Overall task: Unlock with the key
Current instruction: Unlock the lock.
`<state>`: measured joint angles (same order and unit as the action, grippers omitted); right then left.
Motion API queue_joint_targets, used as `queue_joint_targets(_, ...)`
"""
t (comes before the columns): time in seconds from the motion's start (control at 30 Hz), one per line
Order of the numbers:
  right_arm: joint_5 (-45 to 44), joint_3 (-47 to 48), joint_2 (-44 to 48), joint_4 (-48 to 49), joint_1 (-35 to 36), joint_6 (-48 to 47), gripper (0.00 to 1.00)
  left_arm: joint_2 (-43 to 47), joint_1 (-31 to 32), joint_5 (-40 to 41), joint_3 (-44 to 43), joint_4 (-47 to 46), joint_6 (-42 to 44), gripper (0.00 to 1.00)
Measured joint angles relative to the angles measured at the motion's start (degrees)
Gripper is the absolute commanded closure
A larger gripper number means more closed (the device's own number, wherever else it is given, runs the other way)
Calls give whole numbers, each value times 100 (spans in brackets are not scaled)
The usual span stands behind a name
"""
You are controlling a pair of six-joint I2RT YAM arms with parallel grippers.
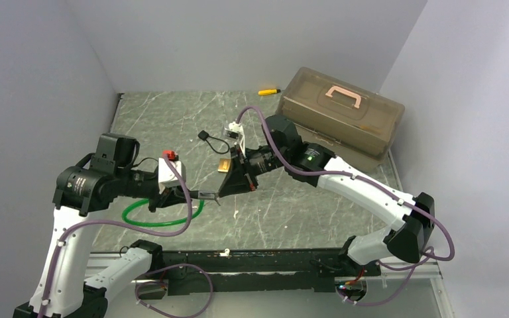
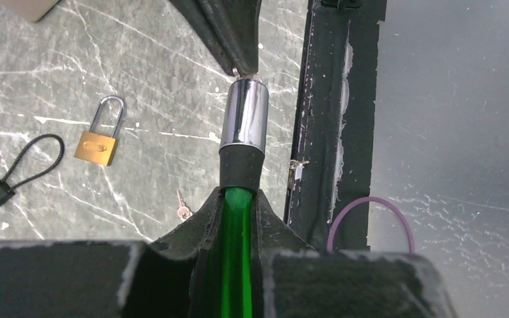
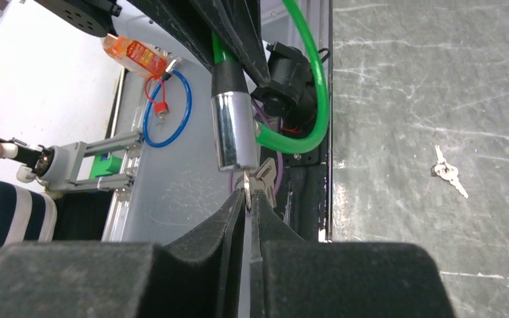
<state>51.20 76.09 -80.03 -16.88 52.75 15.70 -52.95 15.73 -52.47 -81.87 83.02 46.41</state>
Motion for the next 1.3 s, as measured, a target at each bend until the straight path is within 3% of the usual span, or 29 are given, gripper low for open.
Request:
queue_joint_targets(0.17, 52, -31, 109, 428, 42, 127, 72, -2, 101, -59, -24, -70, 365, 100)
queue_joint_targets(0.83, -151, 90, 728, 186, -33, -525, 62, -179, 162, -315, -431, -214, 619, 100)
queue_joint_targets(1.13, -299, 90, 721, -2, -33, -660, 65, -179, 162, -420, -533, -219, 592, 100)
queue_joint_targets(1.2, -317, 90, 715, -15, -33, -671, 71, -179, 162, -442, -538, -219, 584, 100)
queue_joint_targets(1.3, -323, 90, 702, -7, -33, -664, 87, -179, 162, -476, -538, -221, 579, 100)
